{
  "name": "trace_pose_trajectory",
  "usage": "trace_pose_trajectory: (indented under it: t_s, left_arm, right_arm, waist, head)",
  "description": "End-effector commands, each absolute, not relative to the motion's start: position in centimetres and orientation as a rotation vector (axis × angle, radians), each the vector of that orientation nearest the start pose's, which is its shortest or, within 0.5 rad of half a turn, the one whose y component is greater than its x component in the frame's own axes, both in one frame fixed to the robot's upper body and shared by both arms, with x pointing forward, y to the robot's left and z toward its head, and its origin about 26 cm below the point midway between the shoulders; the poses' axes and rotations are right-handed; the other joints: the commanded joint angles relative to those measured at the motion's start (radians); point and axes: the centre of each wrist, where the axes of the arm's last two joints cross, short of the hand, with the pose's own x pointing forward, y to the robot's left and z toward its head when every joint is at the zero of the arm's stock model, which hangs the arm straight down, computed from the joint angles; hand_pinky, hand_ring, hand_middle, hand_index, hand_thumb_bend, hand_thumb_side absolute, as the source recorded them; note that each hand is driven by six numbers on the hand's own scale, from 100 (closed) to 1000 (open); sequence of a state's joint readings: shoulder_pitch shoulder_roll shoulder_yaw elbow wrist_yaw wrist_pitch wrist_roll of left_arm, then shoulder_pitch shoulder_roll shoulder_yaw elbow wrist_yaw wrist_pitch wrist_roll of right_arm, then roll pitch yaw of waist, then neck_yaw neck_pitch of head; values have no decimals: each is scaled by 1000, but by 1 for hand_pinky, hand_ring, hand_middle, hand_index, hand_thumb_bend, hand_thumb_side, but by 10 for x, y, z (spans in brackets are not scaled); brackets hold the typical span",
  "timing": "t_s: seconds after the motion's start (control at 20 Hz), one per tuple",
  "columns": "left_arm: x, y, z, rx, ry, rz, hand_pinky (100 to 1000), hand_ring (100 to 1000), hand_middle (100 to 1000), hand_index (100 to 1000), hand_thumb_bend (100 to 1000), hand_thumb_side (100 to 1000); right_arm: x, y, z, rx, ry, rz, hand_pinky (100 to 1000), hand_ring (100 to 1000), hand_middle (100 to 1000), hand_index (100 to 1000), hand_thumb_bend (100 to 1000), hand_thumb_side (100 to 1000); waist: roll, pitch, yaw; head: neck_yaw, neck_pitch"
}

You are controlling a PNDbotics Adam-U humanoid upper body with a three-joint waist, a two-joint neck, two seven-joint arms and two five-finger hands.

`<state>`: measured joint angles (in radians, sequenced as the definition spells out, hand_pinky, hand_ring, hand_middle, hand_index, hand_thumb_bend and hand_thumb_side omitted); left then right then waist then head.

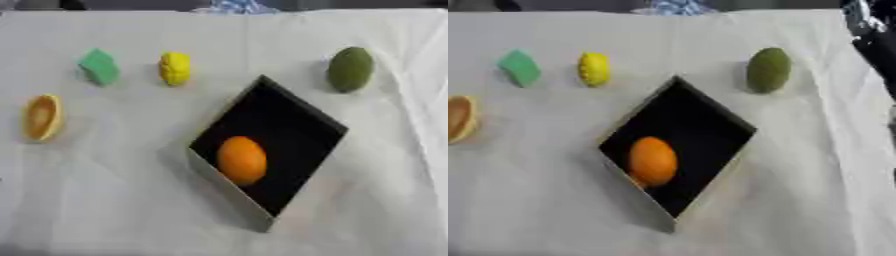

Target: Pick up objects on the table and place them in the box.

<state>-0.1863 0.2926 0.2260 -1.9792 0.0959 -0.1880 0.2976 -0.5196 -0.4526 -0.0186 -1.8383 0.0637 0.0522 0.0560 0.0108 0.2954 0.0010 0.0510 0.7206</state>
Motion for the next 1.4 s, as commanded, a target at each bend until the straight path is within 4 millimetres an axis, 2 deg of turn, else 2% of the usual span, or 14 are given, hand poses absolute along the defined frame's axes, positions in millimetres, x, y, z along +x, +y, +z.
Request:
trace_pose_trajectory:
  t_s: [0.05, 0.4, 0.6, 0.85, 1.15, 1.25, 1.3, 1.35, 1.4]
  left_arm:
    - [281, 329, 188, 442, -2415, 183, 820, 688, 651, 830, 156, 748]
    - [278, 333, 186, 469, -2393, 143, 820, 690, 651, 831, 152, 750]
    - [279, 333, 185, 463, -2389, 122, 820, 690, 651, 830, 147, 755]
    - [281, 331, 188, 447, -2399, 104, 820, 691, 651, 830, 143, 756]
    - [281, 335, 189, 466, -2400, 109, 820, 692, 651, 830, 140, 756]
    - [281, 335, 190, 472, -2401, 108, 820, 692, 651, 830, 137, 756]
    - [281, 336, 190, 474, -2402, 106, 820, 692, 651, 830, 137, 756]
    - [281, 336, 190, 474, -2403, 104, 820, 692, 652, 830, 137, 755]
    - [281, 336, 190, 475, -2403, 103, 820, 692, 652, 830, 136, 755]
  right_arm:
    - [344, -275, 269, -431, -2259, 729, 907, 883, 702, 816, 100, 515]
    - [370, -273, 291, -582, -2169, 1123, 891, 895, 772, 859, 100, 434]
    - [382, -278, 305, -693, -2067, 1339, 889, 900, 787, 867, 107, 439]
    - [397, -292, 327, -856, -1867, 1611, 893, 908, 798, 874, 134, 464]
    - [426, -269, 341, -903, -1720, 1771, 906, 926, 811, 888, 188, 474]
    - [435, -267, 339, -899, -1660, 1808, 908, 928, 812, 889, 198, 478]
    - [439, -269, 335, -887, -1627, 1822, 909, 930, 809, 890, 320, 349]
    - [443, -272, 332, -874, -1592, 1836, 909, 930, 815, 890, 210, 484]
    - [447, -275, 328, -858, -1560, 1848, 909, 930, 815, 891, 213, 485]
  waist:
    - [-12, -28, -1]
    - [-40, -46, -8]
    - [-48, -46, -2]
    - [-48, -34, 15]
    - [-40, -24, 0]
    - [-38, -22, -4]
    - [-36, -21, -5]
    - [-36, -21, -5]
    - [-35, -21, -6]
  head:
    - [3, 3]
    - [12, 22]
    - [1, 25]
    - [-16, 14]
    - [4, 5]
    - [9, 2]
    - [11, 1]
    - [12, 0]
    - [12, -2]
